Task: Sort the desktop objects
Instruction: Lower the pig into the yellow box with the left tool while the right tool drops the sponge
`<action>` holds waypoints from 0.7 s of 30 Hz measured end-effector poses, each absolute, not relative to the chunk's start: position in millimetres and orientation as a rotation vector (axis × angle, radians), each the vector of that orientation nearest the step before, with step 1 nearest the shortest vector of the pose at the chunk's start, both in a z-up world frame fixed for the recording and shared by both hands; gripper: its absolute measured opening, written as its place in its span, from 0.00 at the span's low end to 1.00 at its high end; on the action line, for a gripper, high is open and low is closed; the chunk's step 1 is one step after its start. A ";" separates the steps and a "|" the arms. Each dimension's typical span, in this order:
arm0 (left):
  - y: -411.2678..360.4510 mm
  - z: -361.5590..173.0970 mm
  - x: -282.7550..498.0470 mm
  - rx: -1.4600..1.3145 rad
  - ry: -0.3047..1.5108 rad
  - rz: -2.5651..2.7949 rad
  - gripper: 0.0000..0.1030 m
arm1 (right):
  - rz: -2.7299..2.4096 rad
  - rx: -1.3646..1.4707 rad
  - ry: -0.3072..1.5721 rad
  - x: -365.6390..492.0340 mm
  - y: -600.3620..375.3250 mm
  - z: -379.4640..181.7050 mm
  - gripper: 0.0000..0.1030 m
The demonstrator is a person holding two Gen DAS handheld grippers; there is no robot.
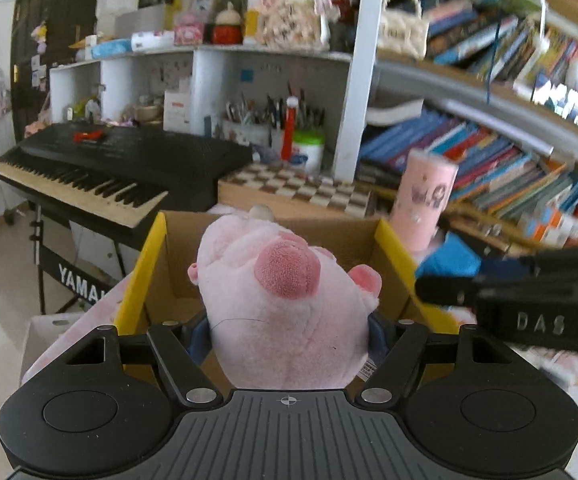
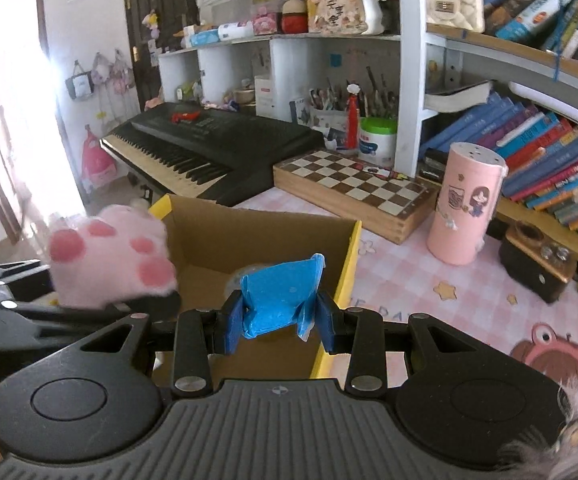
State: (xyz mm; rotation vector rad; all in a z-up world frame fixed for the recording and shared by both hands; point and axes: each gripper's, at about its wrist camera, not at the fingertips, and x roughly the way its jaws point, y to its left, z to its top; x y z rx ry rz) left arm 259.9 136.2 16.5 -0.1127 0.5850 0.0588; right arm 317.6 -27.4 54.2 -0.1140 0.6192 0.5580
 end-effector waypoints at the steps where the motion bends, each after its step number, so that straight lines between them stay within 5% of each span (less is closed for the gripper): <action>1: 135.9 13.4 264.8 -0.100 0.601 0.062 0.71 | 0.563 -0.123 0.619 323.2 -25.8 53.0 0.34; 21: 139.7 -30.0 307.8 0.037 0.847 0.097 0.79 | 0.787 -0.551 0.789 383.6 38.7 -0.9 0.34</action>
